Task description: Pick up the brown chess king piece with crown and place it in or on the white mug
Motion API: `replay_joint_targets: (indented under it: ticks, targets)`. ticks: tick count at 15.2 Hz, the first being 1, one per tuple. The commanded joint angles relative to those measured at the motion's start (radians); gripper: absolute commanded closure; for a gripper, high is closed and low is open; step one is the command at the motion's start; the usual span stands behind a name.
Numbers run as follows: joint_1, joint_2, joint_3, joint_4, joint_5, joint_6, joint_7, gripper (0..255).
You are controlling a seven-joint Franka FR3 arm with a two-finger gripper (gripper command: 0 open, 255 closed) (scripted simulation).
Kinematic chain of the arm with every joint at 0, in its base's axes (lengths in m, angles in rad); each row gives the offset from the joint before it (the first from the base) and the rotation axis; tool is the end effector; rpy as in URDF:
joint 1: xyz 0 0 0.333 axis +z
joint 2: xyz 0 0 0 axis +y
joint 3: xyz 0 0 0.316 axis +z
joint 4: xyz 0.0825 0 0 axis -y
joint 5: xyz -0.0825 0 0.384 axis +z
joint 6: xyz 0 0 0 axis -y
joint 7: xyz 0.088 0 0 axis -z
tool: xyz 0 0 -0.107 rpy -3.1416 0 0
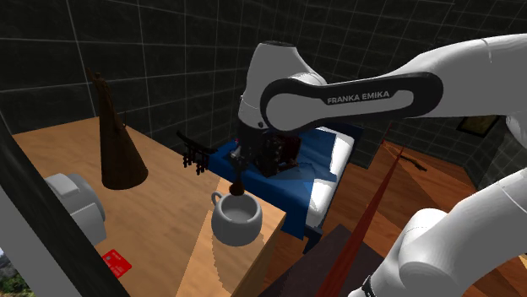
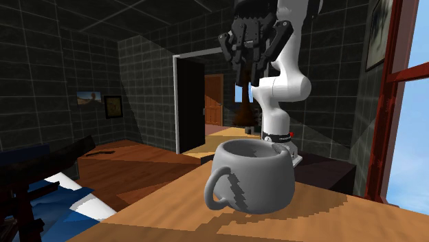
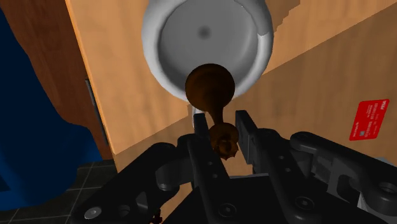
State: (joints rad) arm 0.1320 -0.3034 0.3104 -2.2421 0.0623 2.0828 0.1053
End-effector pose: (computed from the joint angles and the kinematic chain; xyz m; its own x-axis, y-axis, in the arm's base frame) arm 0.4263 0.2150 0.4974 0.9455 0.2967 0.1342 0.2969 -0.9547 0.0195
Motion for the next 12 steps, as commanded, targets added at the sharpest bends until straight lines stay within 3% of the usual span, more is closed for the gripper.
replay_joint_targets:
  ticks: [1, 9, 12]
  targets:
    - [0.001, 0.009, 0.005, -0.020, -0.002, 0.030, 0.005, 255]
    - [0.000, 0.043, 0.014, -0.095, -0.008, 0.138, 0.014, 255]
    - [0.000, 0.043, 0.014, -0.095, -0.008, 0.138, 0.014, 255]
